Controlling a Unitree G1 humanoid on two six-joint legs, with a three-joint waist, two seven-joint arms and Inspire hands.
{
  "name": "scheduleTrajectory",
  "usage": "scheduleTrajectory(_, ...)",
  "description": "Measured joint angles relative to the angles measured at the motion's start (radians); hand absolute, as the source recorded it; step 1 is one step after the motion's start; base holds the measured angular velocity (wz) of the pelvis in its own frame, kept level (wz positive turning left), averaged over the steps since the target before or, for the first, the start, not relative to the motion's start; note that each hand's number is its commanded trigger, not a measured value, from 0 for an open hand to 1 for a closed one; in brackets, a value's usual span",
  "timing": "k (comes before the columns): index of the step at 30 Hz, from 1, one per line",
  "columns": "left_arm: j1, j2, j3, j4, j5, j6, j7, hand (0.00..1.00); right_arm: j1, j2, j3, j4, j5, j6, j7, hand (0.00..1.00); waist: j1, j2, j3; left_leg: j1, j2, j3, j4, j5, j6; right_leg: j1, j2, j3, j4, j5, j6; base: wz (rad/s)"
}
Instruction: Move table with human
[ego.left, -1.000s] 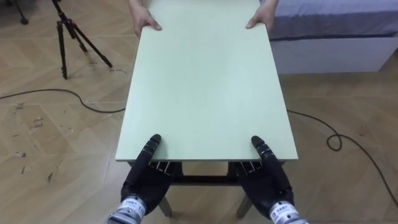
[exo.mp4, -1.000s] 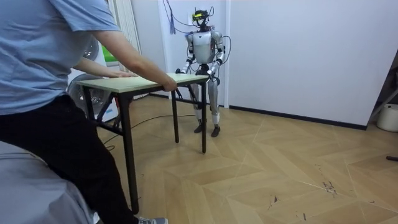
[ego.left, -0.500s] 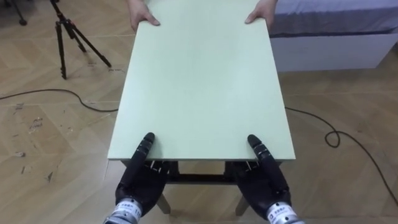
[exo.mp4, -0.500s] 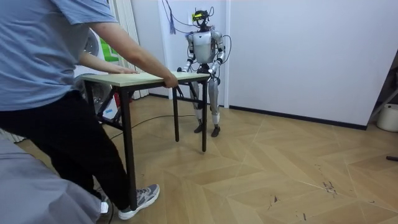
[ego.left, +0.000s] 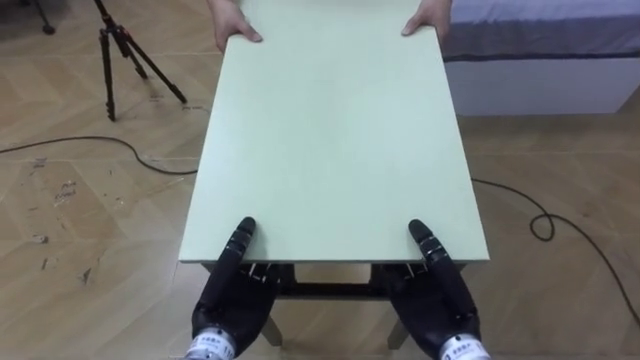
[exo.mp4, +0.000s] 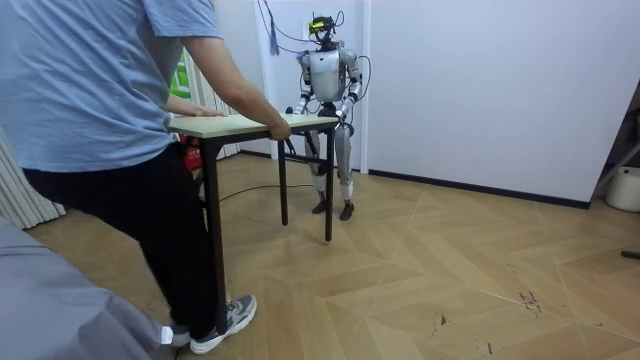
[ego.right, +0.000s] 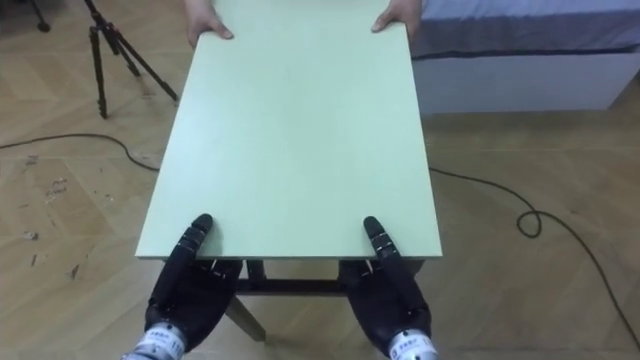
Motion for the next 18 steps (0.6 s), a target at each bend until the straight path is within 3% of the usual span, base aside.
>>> scheduleTrajectory(3, 0.015, -0.003, -0.002, -0.015, 0.019, -0.016, -0.007, 1.0, 0.015, 0.009, 0.0, -0.002, 0.005, -0.003, 0.014, 1.0, 0.005, -0.019, 0.0003, -0.049, 0.009, -0.007, 0.073, -0.009, -0.013, -0.017, 0.005, 0.0, 0.014, -0.001, -0.002, 0.08)
scheduleTrajectory(6, 0.02, -0.004, -0.005, -0.014, 0.023, -0.018, -0.009, 1.0, 0.026, 0.022, 0.0, -0.002, 0.003, -0.012, 0.015, 1.0, 0.022, -0.022, 0.0017, -0.112, 0.031, -0.03, 0.198, -0.022, -0.033, -0.034, 0.021, 0.0, 0.043, -0.001, -0.02, -0.05)
scheduleTrajectory(9, 0.013, -0.006, -0.021, -0.014, 0.022, -0.021, -0.009, 1.0, 0.029, 0.018, -0.001, -0.003, 0.003, -0.029, 0.027, 1.0, 0.03, -0.013, 0.0028, -0.203, 0.05, -0.069, 0.316, -0.028, -0.044, -0.065, 0.051, 0.002, 0.045, -0.008, -0.053, 0.12)
scheduleTrajectory(10, 0.013, -0.005, -0.024, -0.014, 0.022, -0.024, -0.011, 1.0, 0.03, 0.017, -0.001, -0.003, 0.001, -0.034, 0.034, 1.0, 0.032, -0.006, 0.0021, -0.229, 0.063, -0.08, 0.328, -0.029, -0.06, -0.09, 0.064, -0.001, 0.051, -0.009, -0.066, 0.12)
scheduleTrajectory(11, 0.012, -0.006, -0.024, -0.014, 0.021, -0.024, -0.012, 1.0, 0.03, 0.016, -0.001, -0.003, 0.001, -0.037, 0.036, 1.0, 0.031, -0.004, 0.0023, -0.246, 0.074, -0.088, 0.339, -0.028, -0.083, -0.118, 0.063, -0.013, 0.055, -0.009, -0.084, 0.04)
scheduleTrajectory(12, 0.012, -0.008, -0.025, -0.014, 0.021, -0.024, -0.014, 1.0, 0.03, 0.012, -0.003, -0.005, 0.0, -0.037, 0.037, 1.0, 0.03, 0.001, 0.005, -0.261, 0.086, -0.084, 0.385, -0.033, -0.089, -0.124, 0.064, -0.033, 0.058, -0.006, -0.097, -0.36)
scheduleTrajectory(13, 0.029, -0.009, -0.026, -0.014, 0.018, -0.025, -0.02, 1.0, 0.032, 0.009, -0.002, -0.003, -0.005, -0.032, 0.034, 1.0, 0.05, 0.015, 0.0075, -0.271, 0.117, -0.07, 0.542, -0.04, -0.093, -0.125, 0.073, -0.059, 0.071, -0.006, -0.105, -0.61)
scheduleTrajectory(14, 0.055, -0.012, -0.025, -0.014, 0.009, -0.027, -0.035, 1.0, 0.04, 0.007, -0.002, -0.003, -0.007, -0.023, 0.032, 1.0, 0.051, 0.038, 0.0039, -0.259, 0.146, -0.068, 0.68, -0.038, -0.096, -0.119, 0.087, -0.093, 0.074, -0.007, -0.113, -0.51)
scheduleTrajectory(16, 0.064, -0.012, -0.032, -0.015, 0.01, -0.027, -0.046, 1.0, 0.043, 0.008, -0.004, -0.004, -0.008, -0.023, 0.032, 1.0, 0.022, 0.056, 0.0084, -0.224, 0.147, -0.075, 0.754, -0.028, -0.112, -0.122, 0.095, -0.141, 0.078, -0.003, -0.124, 0.37)
scheduleTrajectory(18, 0.063, -0.01, -0.04, -0.014, 0.019, -0.027, -0.055, 1.0, 0.043, -0.002, -0.009, -0.003, -0.004, -0.023, 0.034, 1.0, -0.014, 0.058, 0.0146, -0.163, 0.143, -0.082, 0.702, -0.02, -0.125, -0.155, 0.095, -0.175, 0.096, 0.002, -0.13, 0.62)
